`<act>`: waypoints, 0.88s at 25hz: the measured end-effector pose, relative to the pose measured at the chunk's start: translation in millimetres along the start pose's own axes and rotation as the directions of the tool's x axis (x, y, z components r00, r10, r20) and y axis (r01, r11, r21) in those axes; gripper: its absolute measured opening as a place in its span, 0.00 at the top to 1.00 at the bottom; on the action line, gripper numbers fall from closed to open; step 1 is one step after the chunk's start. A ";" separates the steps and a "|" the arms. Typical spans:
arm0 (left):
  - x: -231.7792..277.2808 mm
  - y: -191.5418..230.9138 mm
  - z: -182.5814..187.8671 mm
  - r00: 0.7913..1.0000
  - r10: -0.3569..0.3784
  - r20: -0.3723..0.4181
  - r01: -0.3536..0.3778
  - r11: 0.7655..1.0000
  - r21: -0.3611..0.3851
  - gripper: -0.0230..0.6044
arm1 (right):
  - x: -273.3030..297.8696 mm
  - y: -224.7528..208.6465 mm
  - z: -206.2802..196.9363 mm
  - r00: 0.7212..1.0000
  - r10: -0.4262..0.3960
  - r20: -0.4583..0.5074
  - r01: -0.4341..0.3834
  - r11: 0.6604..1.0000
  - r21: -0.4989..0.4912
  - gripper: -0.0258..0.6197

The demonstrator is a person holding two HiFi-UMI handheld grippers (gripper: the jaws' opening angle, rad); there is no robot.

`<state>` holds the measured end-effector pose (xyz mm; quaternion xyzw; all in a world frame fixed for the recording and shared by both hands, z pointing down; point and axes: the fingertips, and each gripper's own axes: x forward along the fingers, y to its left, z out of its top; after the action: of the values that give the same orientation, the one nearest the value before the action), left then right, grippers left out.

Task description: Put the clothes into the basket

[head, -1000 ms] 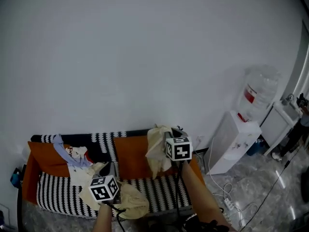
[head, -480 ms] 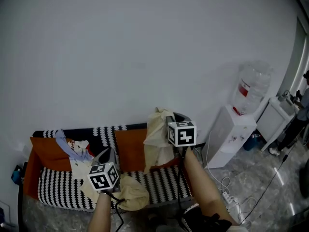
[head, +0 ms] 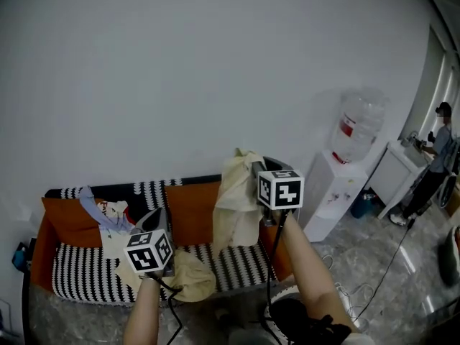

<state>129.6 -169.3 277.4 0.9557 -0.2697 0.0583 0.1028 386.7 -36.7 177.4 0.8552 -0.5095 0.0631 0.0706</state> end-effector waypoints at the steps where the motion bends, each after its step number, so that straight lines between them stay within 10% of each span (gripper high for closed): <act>1: -5.6 -4.8 0.8 1.000 -0.007 0.000 0.007 1.000 0.010 0.95 | -8.5 -0.9 0.6 1.000 -0.005 0.003 0.005 1.000 0.001 0.87; 22: -62.2 -131.1 -30.3 0.978 -0.205 -0.036 0.206 0.978 0.042 0.95 | -198.9 -78.5 -17.8 0.980 -0.196 0.021 0.194 0.980 0.048 0.87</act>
<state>144.3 -21.9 274.9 0.9795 -0.1664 0.0688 0.0908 361.1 175.1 154.7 0.9032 -0.4225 0.0566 0.0502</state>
